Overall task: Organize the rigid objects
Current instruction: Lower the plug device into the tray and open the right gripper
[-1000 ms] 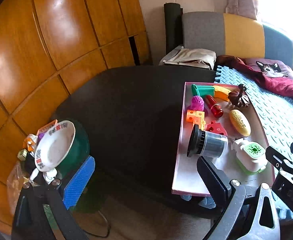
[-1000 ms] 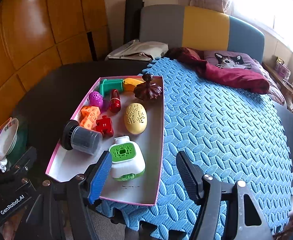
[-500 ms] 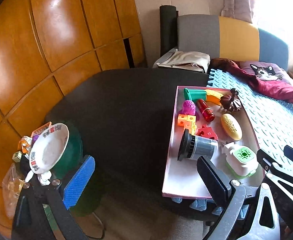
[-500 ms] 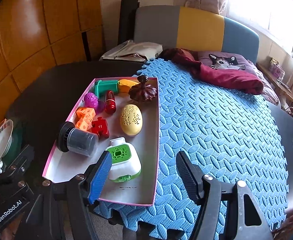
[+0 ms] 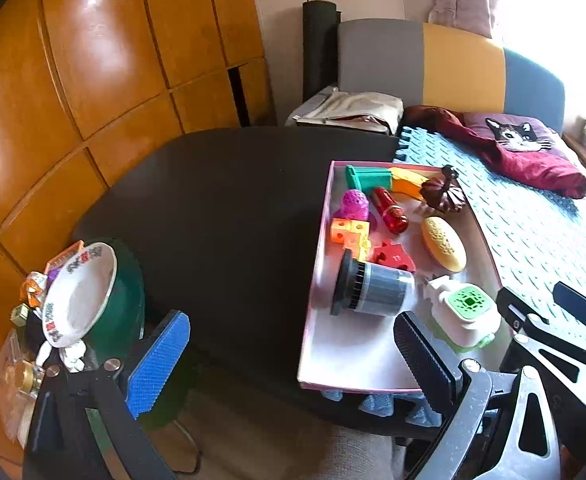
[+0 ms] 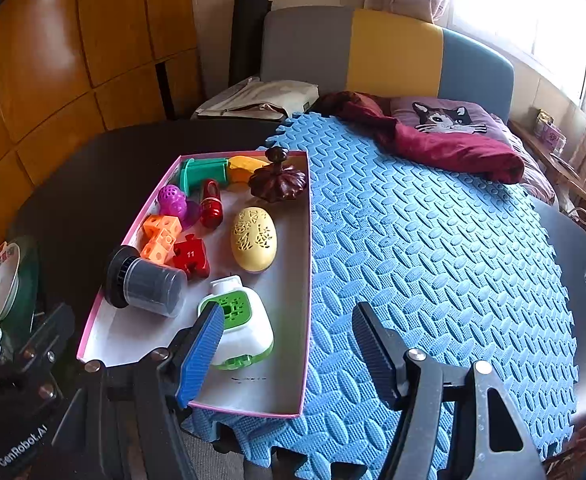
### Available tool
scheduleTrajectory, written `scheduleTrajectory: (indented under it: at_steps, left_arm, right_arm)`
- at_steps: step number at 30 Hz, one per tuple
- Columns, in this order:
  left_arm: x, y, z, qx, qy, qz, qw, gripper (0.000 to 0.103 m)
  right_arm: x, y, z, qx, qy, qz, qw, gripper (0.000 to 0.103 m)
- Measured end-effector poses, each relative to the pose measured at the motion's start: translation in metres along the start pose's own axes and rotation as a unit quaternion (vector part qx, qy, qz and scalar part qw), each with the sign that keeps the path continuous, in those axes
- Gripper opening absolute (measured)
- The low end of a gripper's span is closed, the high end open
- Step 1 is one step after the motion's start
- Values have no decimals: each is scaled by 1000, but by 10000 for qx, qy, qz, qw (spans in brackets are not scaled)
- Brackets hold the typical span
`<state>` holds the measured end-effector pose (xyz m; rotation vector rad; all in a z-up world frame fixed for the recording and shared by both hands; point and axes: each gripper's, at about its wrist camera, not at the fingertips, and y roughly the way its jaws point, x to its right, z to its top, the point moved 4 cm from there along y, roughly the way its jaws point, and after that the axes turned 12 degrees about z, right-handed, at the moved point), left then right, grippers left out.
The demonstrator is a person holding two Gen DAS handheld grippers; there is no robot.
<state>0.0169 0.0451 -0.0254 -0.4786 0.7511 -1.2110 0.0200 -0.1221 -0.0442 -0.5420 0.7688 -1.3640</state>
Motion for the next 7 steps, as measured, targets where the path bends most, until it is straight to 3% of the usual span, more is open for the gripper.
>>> scheduleTrajectory:
  at_steps: [3,7]
  left_arm:
    - [2,1,1,-73,-76,-165,9998,103]
    - [3,0,2,-22,-114,-69,9999,103]
  right_arm:
    - [2,0,0,4,21,-2,10000,68]
    - [5,1,0,-12,65,12,10000,68]
